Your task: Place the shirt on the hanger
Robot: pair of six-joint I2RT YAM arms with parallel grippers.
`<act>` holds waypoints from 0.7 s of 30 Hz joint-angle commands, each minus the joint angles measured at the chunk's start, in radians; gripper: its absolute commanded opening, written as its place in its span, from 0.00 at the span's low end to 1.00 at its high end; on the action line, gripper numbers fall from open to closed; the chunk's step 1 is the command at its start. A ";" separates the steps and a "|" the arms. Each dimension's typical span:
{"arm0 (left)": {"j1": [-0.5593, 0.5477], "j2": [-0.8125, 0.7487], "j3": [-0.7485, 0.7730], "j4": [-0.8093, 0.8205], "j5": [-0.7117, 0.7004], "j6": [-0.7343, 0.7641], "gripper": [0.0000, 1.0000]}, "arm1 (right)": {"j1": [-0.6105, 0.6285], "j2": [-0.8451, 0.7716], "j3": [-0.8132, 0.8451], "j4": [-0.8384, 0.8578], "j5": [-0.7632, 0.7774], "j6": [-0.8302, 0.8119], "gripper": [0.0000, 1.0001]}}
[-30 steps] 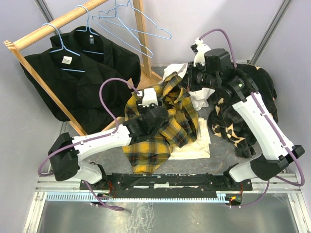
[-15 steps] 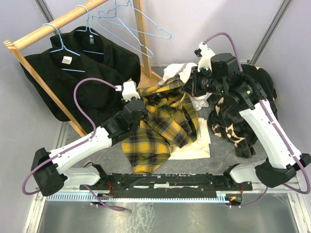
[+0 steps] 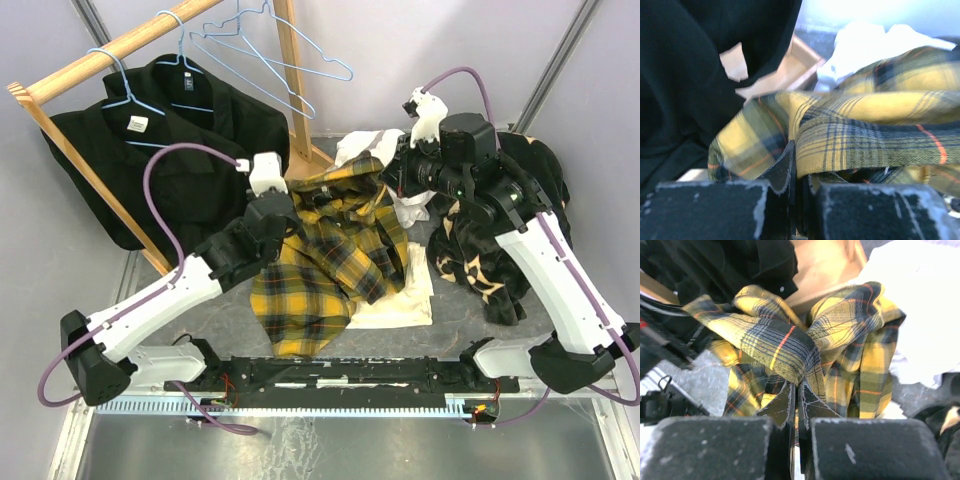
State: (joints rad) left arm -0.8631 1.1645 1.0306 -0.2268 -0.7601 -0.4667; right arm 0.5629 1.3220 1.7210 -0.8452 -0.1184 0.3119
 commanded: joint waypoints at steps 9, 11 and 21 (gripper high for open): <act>-0.160 0.113 0.784 -0.090 -0.202 0.415 0.03 | -0.005 -0.001 0.397 0.373 0.148 -0.154 0.00; -0.219 0.120 0.882 -0.055 -0.211 0.489 0.03 | -0.006 0.024 0.481 0.426 0.141 -0.160 0.00; -0.257 0.155 1.349 -0.088 0.038 0.603 0.03 | -0.005 0.102 0.736 0.716 0.139 -0.159 0.00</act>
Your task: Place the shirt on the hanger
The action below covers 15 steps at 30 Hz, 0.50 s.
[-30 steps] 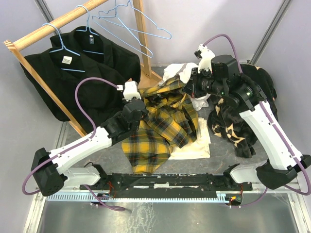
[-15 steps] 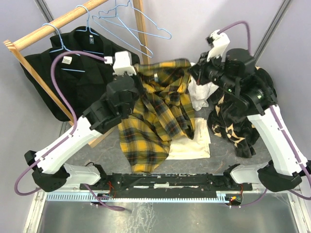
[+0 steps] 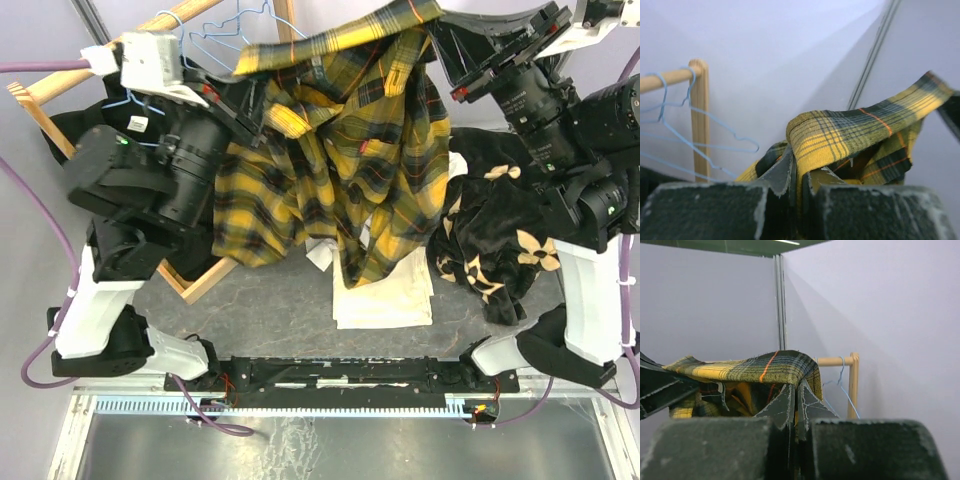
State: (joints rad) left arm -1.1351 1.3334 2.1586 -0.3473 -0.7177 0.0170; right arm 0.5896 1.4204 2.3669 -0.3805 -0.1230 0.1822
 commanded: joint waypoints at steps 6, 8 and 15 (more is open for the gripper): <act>0.017 0.036 0.323 0.078 0.032 0.190 0.03 | -0.032 0.040 0.140 0.283 0.148 -0.040 0.00; 0.016 0.043 0.323 0.092 0.033 0.200 0.03 | -0.031 0.043 0.137 0.282 0.154 -0.050 0.00; 0.016 -0.006 0.284 0.033 0.051 0.134 0.03 | -0.032 -0.041 0.047 0.256 0.100 -0.064 0.00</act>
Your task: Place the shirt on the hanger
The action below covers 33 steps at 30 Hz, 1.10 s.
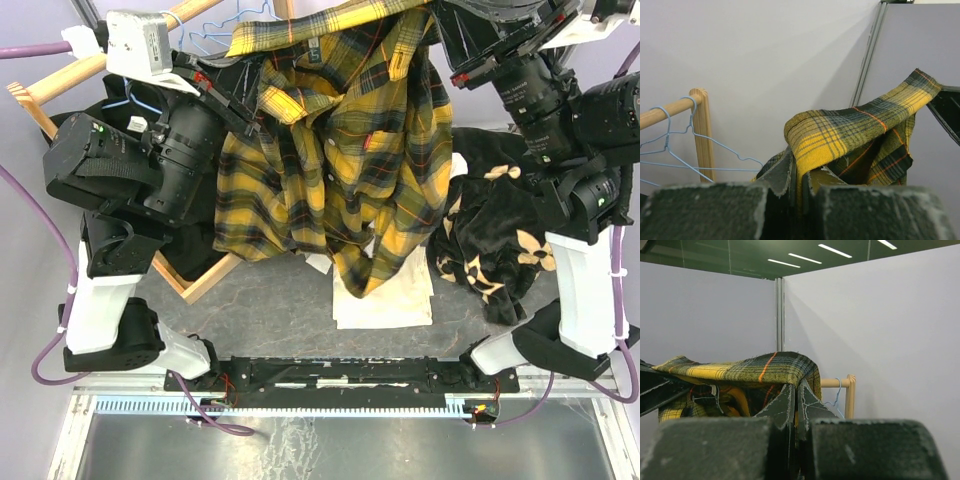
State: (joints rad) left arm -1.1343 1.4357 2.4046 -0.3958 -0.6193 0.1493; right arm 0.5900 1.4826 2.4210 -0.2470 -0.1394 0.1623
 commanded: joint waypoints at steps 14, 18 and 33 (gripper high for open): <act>0.016 -0.237 -0.124 0.089 0.039 -0.070 0.03 | -0.032 -0.217 -0.082 0.068 0.133 -0.070 0.00; 0.016 -0.339 -0.354 0.078 0.004 -0.132 0.03 | -0.032 -0.335 -0.310 0.017 0.155 -0.048 0.00; 0.018 -0.649 -1.500 0.045 -0.075 -0.757 0.03 | -0.032 -0.485 -1.248 -0.180 0.081 0.286 0.00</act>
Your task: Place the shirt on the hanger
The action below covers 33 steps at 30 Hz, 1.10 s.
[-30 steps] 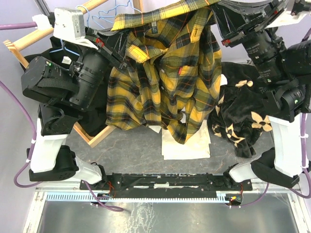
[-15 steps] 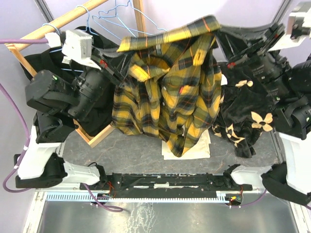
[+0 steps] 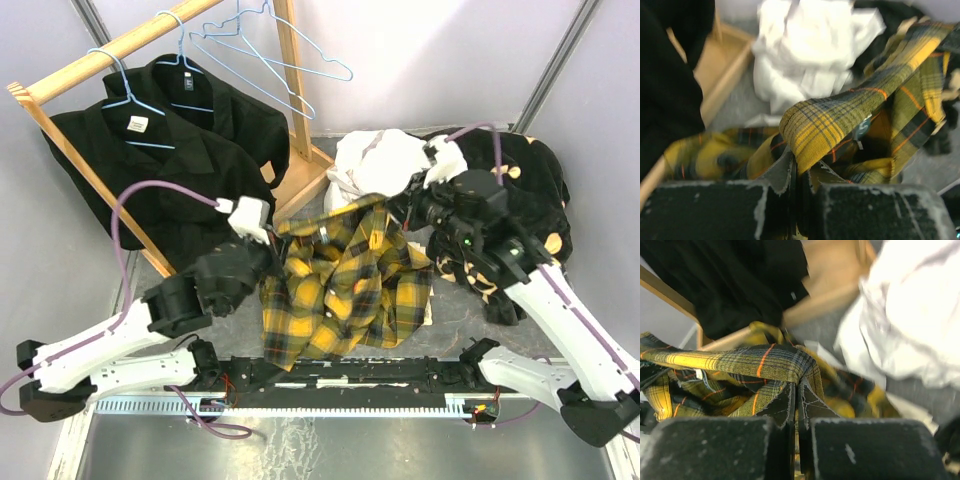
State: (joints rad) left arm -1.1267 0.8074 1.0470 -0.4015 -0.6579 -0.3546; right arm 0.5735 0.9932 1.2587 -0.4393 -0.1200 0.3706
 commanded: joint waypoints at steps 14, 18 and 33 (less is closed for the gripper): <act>0.117 0.044 -0.235 -0.016 0.058 -0.321 0.12 | -0.016 0.071 -0.167 -0.073 0.081 0.080 0.05; 0.190 0.052 -0.254 0.008 0.160 -0.304 0.14 | -0.016 0.068 -0.170 -0.081 0.070 0.082 0.07; 0.211 0.190 -0.326 0.153 0.298 -0.280 0.19 | 0.008 0.163 -0.316 0.016 -0.022 0.161 0.07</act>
State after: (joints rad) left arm -0.9199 0.9562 0.7612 -0.3569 -0.4217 -0.6319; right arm 0.5629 1.1244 1.0218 -0.5152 -0.1215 0.4721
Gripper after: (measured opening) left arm 0.186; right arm 0.095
